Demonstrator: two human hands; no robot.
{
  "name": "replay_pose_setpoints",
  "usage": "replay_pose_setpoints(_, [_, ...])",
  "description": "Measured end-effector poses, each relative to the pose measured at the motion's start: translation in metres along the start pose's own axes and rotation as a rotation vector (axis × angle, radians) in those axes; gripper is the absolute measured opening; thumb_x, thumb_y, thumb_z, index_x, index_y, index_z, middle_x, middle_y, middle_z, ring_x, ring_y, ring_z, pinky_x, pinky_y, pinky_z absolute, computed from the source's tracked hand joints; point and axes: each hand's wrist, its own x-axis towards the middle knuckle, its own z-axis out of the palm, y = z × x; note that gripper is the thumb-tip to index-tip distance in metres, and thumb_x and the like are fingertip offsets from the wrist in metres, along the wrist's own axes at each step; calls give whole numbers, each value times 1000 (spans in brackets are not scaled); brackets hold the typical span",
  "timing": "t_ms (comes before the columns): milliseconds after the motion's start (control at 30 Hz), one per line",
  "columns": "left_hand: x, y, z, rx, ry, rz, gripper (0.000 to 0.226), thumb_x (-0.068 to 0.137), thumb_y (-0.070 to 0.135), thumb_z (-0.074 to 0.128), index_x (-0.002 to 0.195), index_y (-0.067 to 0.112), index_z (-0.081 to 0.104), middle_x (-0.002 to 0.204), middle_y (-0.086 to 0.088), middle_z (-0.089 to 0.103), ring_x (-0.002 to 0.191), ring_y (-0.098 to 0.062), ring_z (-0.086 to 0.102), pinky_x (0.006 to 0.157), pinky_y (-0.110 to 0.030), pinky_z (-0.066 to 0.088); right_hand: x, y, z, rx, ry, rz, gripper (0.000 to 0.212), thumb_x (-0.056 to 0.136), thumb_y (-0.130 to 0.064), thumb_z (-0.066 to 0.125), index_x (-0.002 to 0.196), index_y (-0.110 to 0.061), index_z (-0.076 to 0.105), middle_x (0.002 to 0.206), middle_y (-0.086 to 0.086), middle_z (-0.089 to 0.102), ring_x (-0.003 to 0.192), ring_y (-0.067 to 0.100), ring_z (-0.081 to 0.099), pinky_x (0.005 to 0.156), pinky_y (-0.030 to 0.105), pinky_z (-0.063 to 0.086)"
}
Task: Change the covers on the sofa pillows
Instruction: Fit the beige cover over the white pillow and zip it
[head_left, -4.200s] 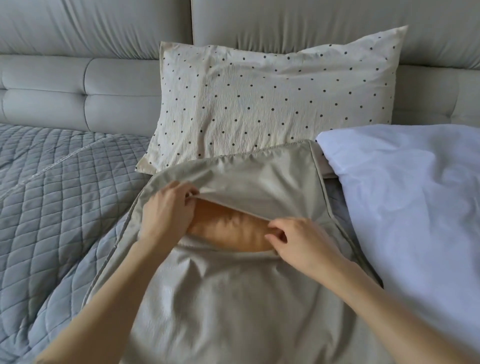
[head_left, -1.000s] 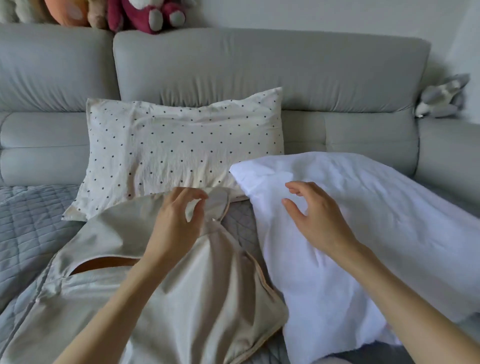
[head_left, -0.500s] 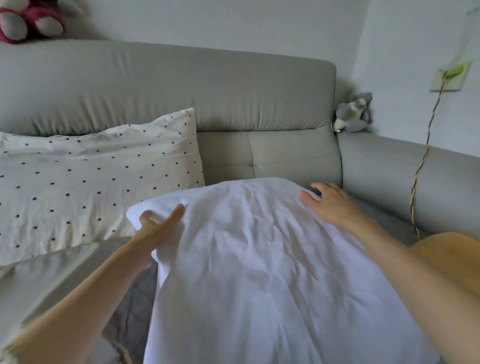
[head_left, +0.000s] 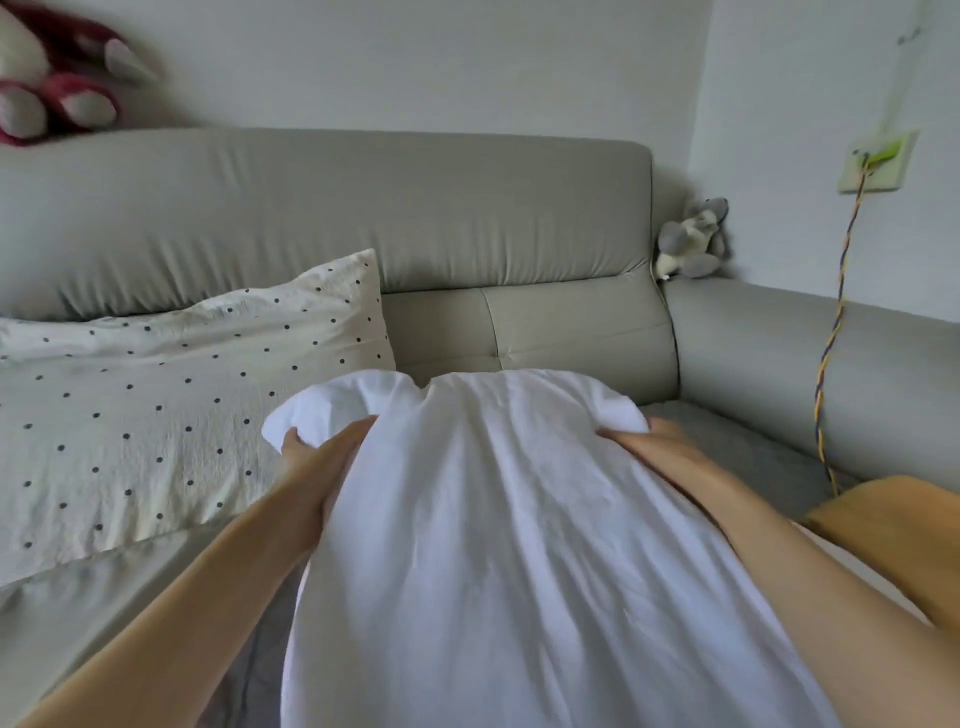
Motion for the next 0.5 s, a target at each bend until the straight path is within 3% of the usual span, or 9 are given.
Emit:
replay_pose_setpoints(133, [-40, 31, -21, -53, -83, 103, 98, 77, 36, 72, 148, 30, 5, 147, -7, 30, 118, -32, 47, 82, -40, 43, -58, -13, -15, 168, 125, -169, 23, 81, -22, 70, 97, -9, 59, 94, 10, 61, 79, 22, 56, 66, 28, 41])
replay_pose_setpoints(267, [-84, 70, -52, -104, -131, 219, 99, 75, 37, 74, 147, 34, 5, 147, 0, 31, 116, -26, 48, 90, -41, 45, -117, -55, -43, 122, 301, -312, 22, 82, -28, 68, 89, -8, 61, 87, 10, 59, 81, 24, 54, 67, 30, 41])
replay_pose_setpoints(400, [-127, 99, -87, -120, -77, 370, 95, 78, 37, 71, 147, 33, 7, 147, 1, 31, 111, -22, 46, 84, -36, 42, -178, -89, -59, 149, 318, -436, 20, 81, -36, 67, 78, -20, 55, 87, 5, 61, 83, 26, 58, 80, 38, 49])
replay_pose_setpoints(500, [-151, 107, -121, -113, -39, 452, 90, 79, 37, 70, 147, 27, 13, 144, -1, 36, 115, -23, 48, 86, -37, 43, -226, -106, -64, 150, 343, -508, 24, 80, -39, 67, 70, -21, 54, 84, 3, 61, 82, 24, 58, 77, 36, 48])
